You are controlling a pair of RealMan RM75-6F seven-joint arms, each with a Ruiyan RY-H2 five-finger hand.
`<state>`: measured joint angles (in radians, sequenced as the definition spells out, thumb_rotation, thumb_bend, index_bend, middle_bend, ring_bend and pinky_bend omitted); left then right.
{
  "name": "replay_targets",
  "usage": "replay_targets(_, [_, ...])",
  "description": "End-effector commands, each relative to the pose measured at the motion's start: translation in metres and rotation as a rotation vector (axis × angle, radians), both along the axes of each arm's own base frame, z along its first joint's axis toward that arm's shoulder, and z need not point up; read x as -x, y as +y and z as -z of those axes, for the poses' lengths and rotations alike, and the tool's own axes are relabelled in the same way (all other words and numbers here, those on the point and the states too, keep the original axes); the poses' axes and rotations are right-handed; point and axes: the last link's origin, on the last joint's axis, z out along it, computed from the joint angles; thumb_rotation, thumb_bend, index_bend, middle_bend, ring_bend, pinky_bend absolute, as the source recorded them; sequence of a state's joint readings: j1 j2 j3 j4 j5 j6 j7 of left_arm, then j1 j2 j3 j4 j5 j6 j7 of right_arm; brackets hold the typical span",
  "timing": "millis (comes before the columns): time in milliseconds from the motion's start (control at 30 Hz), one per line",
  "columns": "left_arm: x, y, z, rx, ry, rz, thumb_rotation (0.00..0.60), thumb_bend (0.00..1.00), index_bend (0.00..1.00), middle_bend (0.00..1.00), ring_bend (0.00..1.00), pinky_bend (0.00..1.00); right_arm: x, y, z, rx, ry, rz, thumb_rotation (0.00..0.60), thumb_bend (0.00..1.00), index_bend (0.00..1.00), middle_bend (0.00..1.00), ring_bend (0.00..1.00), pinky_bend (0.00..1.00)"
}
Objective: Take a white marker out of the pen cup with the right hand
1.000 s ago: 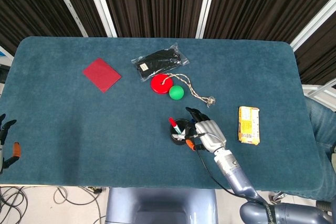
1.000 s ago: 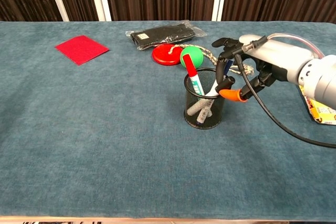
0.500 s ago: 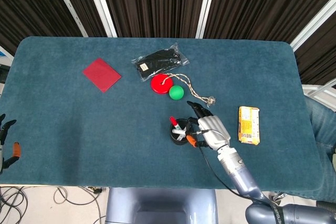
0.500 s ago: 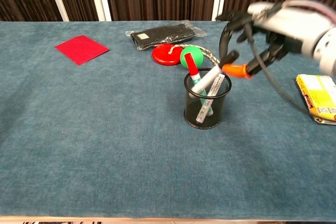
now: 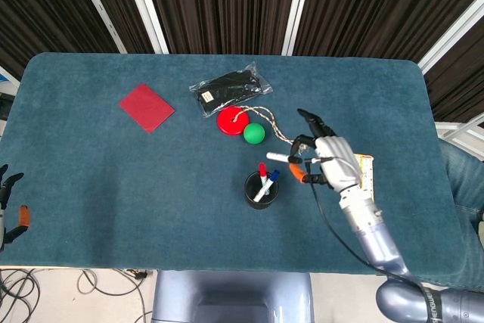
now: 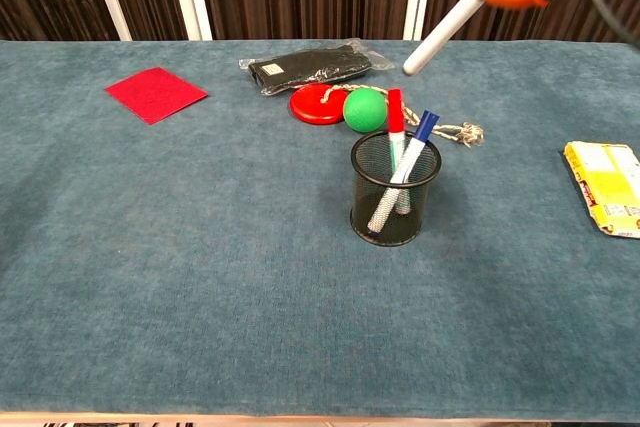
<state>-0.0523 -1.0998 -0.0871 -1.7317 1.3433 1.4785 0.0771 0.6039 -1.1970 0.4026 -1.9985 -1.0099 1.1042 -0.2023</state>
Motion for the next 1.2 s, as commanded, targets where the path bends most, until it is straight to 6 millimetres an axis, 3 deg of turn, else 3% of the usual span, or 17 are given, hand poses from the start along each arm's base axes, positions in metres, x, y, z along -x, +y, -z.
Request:
replay_targets(33, [0.000, 0.000, 0.000, 0.000, 0.001, 0.000, 0.600, 0.54, 0.16, 0.00, 0.00, 0.02, 0.002, -0.011, -0.011, 0.016, -0.006, 0.022, 0.600, 0.47, 0.59, 0.00, 0.01, 0.17])
replay_targets(200, [0.000, 0.000, 0.000, -0.001, -0.001, -0.001, 0.600, 0.54, 0.16, 0.00, 0.00, 0.02, 0.016, -0.026, -0.015, 0.044, 0.033, 0.071, 0.600, 0.47, 0.59, 0.00, 0.01, 0.17])
replay_targets(600, [0.000, 0.001, -0.001, -0.001, -0.013, -0.011, 0.600, 0.54, 0.16, 0.00, 0.00, 0.02, 0.060, -0.034, 0.032, 0.011, 0.187, 0.167, 0.600, 0.47, 0.58, 0.00, 0.01, 0.17])
replay_targets(1100, [0.000, 0.000, -0.001, 0.007, -0.015, -0.019, 0.600, 0.54, 0.16, 0.00, 0.00, 0.02, 0.075, -0.032, 0.062, 0.024, 0.226, 0.204, 0.600, 0.46, 0.58, 0.00, 0.01, 0.17])
replay_targets(1200, [0.000, 0.000, -0.001, 0.005, -0.017, -0.020, 0.600, 0.54, 0.16, 0.00, 0.00, 0.02, 0.077, -0.030, 0.065, 0.017, 0.245, 0.204, 0.600, 0.44, 0.54, 0.00, 0.01, 0.17])
